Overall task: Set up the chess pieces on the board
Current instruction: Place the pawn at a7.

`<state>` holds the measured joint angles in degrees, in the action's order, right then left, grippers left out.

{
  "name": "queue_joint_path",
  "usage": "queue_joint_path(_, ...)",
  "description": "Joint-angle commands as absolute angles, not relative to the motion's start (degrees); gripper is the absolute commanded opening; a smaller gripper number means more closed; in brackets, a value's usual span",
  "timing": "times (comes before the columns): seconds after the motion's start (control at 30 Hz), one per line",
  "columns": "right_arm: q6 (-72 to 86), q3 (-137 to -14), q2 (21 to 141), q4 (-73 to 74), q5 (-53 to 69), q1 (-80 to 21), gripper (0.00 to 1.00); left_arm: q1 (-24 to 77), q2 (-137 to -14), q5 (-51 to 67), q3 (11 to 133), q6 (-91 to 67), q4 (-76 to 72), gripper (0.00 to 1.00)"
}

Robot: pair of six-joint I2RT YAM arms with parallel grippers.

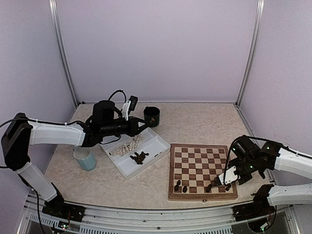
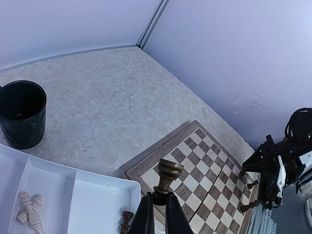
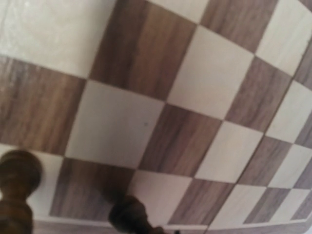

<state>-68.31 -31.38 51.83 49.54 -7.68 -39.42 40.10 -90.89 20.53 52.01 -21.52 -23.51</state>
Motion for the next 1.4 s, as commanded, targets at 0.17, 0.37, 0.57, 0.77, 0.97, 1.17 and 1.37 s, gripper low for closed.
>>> queue_joint_path(0.17, -71.27, -30.42, 51.70, 51.53, -5.07, -41.52, 0.08, 39.64, -89.56, 20.21, 51.08, -21.18, -23.38, 0.07)
queue_joint_path(0.37, -71.58, -29.76, 51.44, 51.52, -5.10, -42.04, 0.09, 39.72, -89.22, 19.99, 50.75, -21.53, -23.33, 0.07)
queue_joint_path(0.57, -71.65, -29.71, 51.20, 52.84, -5.23, -42.24, 0.14, 39.73, -89.12, 19.87, 50.65, -21.54, -23.19, 0.07)
queue_joint_path(0.77, -71.98, -29.78, 51.01, 54.40, -5.15, -42.43, 0.25, 39.73, -89.55, 20.03, 50.57, -21.77, -23.46, 0.07)
queue_joint_path(0.97, -71.96, -30.61, 51.06, 55.41, -5.20, -42.45, 0.36, 39.70, -89.39, 19.95, 50.15, -21.73, -23.63, 0.07)
queue_joint_path(1.17, -72.16, -32.89, 50.61, 58.39, -5.82, -42.38, 0.41, 39.64, -89.13, 19.90, 49.85, -21.49, -23.32, 0.07)
queue_joint_path(1.37, -73.55, -38.29, 49.59, 60.57, -3.65, -40.39, 0.45, 39.29, -88.45, 19.92, 49.93, -20.81, -22.33, 0.07)
